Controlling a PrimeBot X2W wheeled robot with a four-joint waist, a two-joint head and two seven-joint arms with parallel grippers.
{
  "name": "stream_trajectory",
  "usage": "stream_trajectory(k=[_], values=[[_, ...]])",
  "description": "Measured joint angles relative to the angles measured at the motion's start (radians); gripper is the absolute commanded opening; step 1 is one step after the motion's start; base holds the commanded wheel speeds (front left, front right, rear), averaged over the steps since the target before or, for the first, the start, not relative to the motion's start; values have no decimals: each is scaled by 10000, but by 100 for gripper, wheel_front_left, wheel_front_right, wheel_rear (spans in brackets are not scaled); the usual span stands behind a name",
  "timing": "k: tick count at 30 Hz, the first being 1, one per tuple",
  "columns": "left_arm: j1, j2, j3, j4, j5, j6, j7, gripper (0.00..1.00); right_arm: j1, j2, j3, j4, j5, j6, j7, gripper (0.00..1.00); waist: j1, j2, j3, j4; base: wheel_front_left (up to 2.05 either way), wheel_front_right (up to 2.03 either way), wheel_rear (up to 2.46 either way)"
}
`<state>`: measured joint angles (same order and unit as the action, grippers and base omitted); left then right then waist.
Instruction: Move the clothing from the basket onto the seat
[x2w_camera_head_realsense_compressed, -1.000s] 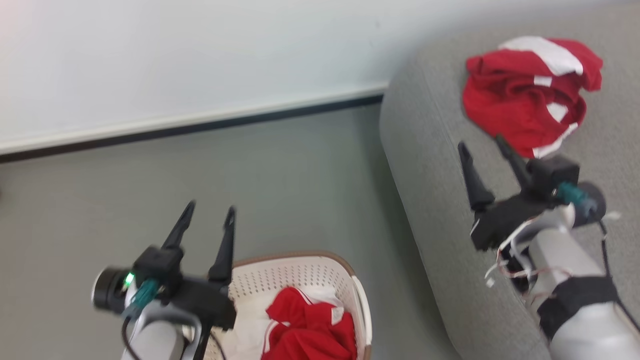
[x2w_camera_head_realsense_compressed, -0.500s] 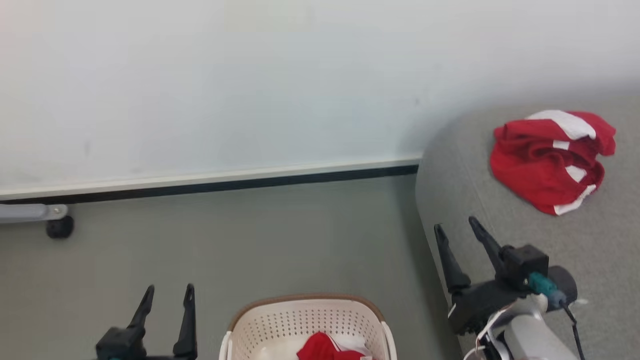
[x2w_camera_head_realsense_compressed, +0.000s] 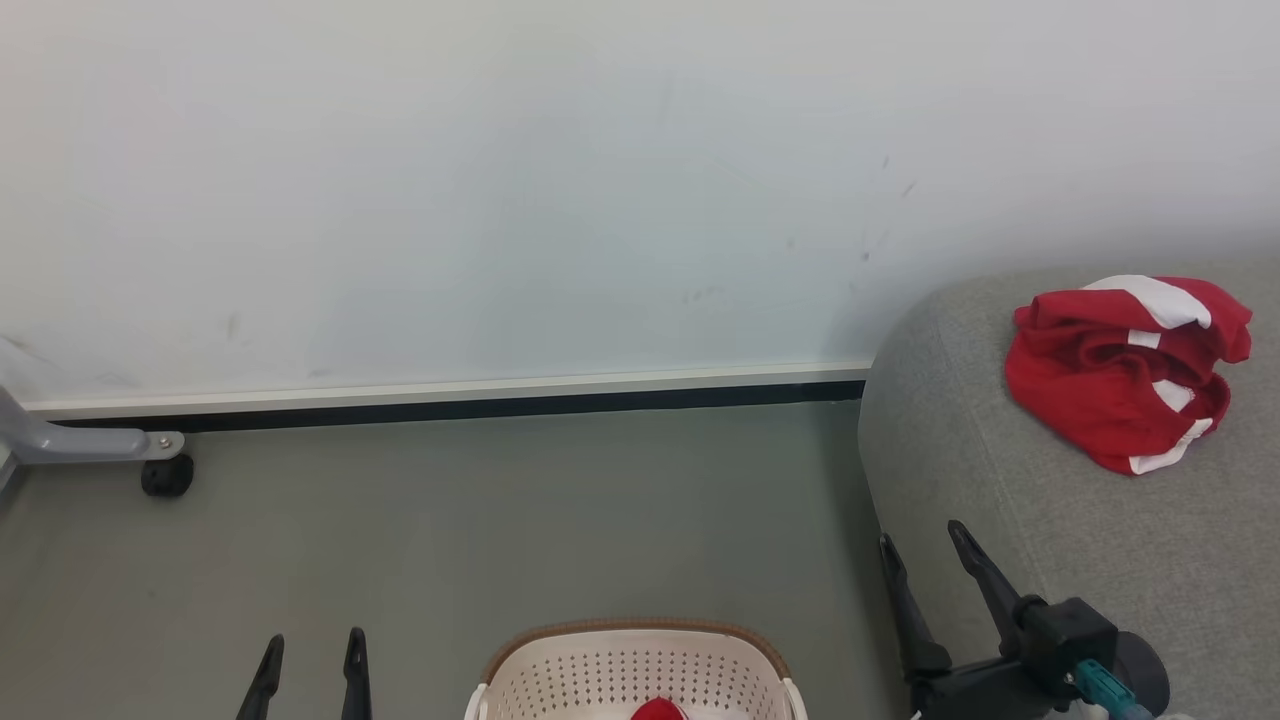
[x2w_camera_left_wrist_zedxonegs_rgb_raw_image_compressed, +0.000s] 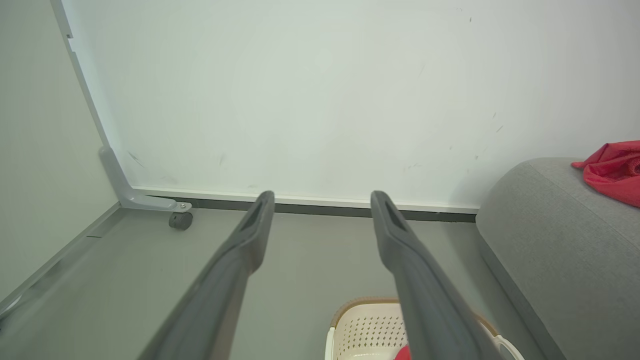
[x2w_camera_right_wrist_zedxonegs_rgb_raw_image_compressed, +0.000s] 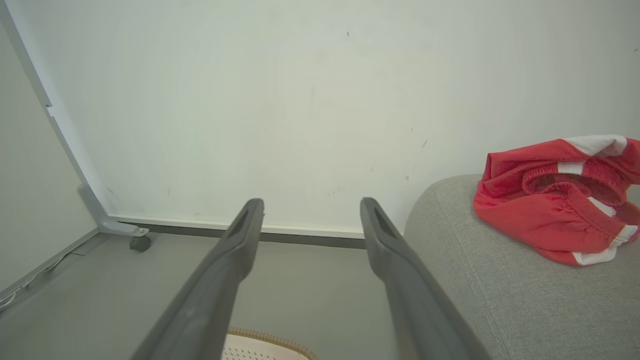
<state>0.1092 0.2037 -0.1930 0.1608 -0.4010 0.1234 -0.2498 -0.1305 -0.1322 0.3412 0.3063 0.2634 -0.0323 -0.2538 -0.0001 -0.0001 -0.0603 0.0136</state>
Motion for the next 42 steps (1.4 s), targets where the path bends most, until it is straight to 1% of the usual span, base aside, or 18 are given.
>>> stream_trajectory(k=[4,8,9,14,23,33,36,39,42], values=[[340,-82,155,-284,228,0,0,100,412,-36,-100,-537,-2,-128,-2,100,1,0,-67,-67,0,0,0],[465,-144,270,-546,272,0,0,100,825,-240,-339,-926,-2,-222,0,100,1,1,-88,-101,0,0,0],[489,-148,309,-598,278,0,0,100,876,-270,-395,-1012,-2,-297,0,100,1,1,-90,-110,0,0,0],[671,-178,483,-755,345,2,0,100,1038,-360,-593,-1392,-6,-391,0,100,1,1,-90,-152,0,0,0],[676,-309,568,-1037,522,6,0,100,1187,-380,-721,-1921,-90,-443,-2,100,2,1,-43,-164,0,0,0],[844,-314,646,-1246,606,8,0,100,1250,-433,-773,-2278,-142,-481,-2,100,1,1,123,-152,0,0,0],[814,-307,512,-1223,792,-10,0,100,1196,-516,-792,-2311,-173,-477,-2,100,2,1,282,-171,0,0,0],[605,-307,121,-1062,965,-198,-2,100,1068,-702,-947,-2412,-174,-468,0,100,1,1,511,-194,0,0,0],[35,-382,-299,-782,1099,-374,6,100,710,-813,-1127,-2529,-178,-468,-2,100,2,2,819,-220,0,0,0]])
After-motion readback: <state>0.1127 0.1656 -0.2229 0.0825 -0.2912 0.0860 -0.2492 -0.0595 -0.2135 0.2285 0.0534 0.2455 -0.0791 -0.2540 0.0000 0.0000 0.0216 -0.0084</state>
